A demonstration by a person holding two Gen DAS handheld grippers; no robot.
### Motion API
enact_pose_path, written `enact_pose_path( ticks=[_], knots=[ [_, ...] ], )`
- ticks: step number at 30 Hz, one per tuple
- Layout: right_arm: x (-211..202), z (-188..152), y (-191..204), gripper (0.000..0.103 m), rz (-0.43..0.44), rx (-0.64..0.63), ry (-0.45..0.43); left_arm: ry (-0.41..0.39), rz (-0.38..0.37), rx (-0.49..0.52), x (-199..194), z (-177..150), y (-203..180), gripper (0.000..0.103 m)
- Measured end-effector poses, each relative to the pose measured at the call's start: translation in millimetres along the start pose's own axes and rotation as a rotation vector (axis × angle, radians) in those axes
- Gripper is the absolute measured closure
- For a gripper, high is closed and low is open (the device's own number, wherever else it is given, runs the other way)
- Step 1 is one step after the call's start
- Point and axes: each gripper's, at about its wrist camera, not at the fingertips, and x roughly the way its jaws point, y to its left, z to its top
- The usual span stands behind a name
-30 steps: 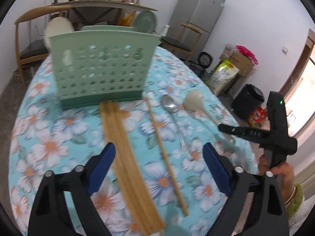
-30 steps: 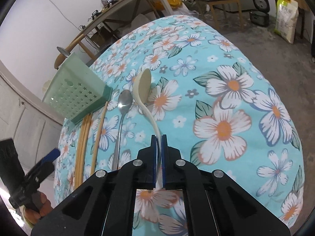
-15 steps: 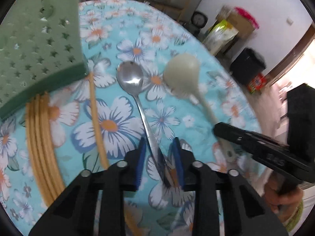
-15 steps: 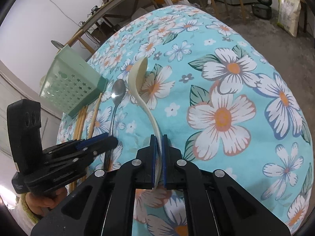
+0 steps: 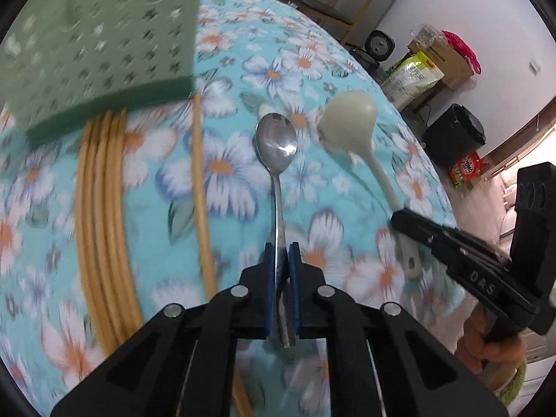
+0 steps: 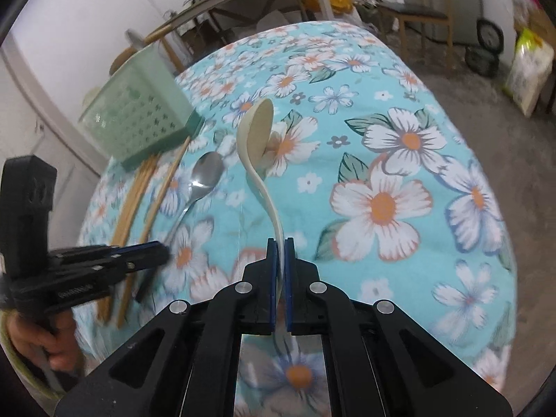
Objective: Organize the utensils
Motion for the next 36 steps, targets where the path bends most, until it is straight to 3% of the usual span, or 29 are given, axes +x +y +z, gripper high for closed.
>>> enact_pose_path(
  ticks=[2,6,8,10,15,20,24,30,36],
  knots=[
    [-5.8,-6.3,5.0,0.101,-0.020,-0.038,0.006,0.023,-0.020,-0.021,-7.5,-11.9,2.6,0.095],
    [-10.5,-18.1,13.6,0.094,0.029,-0.083,0.040,0.073,-0.095,-0.026,-14.3,-32.7,0.9,0.094],
    [-10.3,-19.8,13.6,0.073,0.079,-0.072,0.047,0.092,-0.122,-0.019,-12.8,-36.3,-1.7,0.094],
    [-13.6,-17.2,8.4,0.061,0.121,-0.026,0.032,0.095,-0.135,-0.004,-14.0,-36.4,-2.8,0.094],
    [-22.5,-8.1,0.5,0.057,0.181,0.047,-0.015,0.025,-0.155,0.067,-29.4,-22.1,-10.6,0.083],
    [-23.0,-2.2,-5.1,0.057,0.175,0.087,-0.028,-0.020,-0.027,0.185,-24.9,1.4,-20.1,0.082],
    [-21.0,-1.6,-8.0,0.057,0.183,0.099,-0.027,0.014,0.039,0.269,-3.4,18.1,-22.1,0.082],
    [-18.8,-3.5,-13.1,0.057,0.184,0.110,-0.020,0.080,0.022,0.340,26.9,35.0,-18.0,0.079],
    [-13.2,-3.2,-16.7,0.057,0.185,0.114,-0.009,0.101,-0.074,0.329,30.9,49.1,-6.5,0.079]
  ],
)
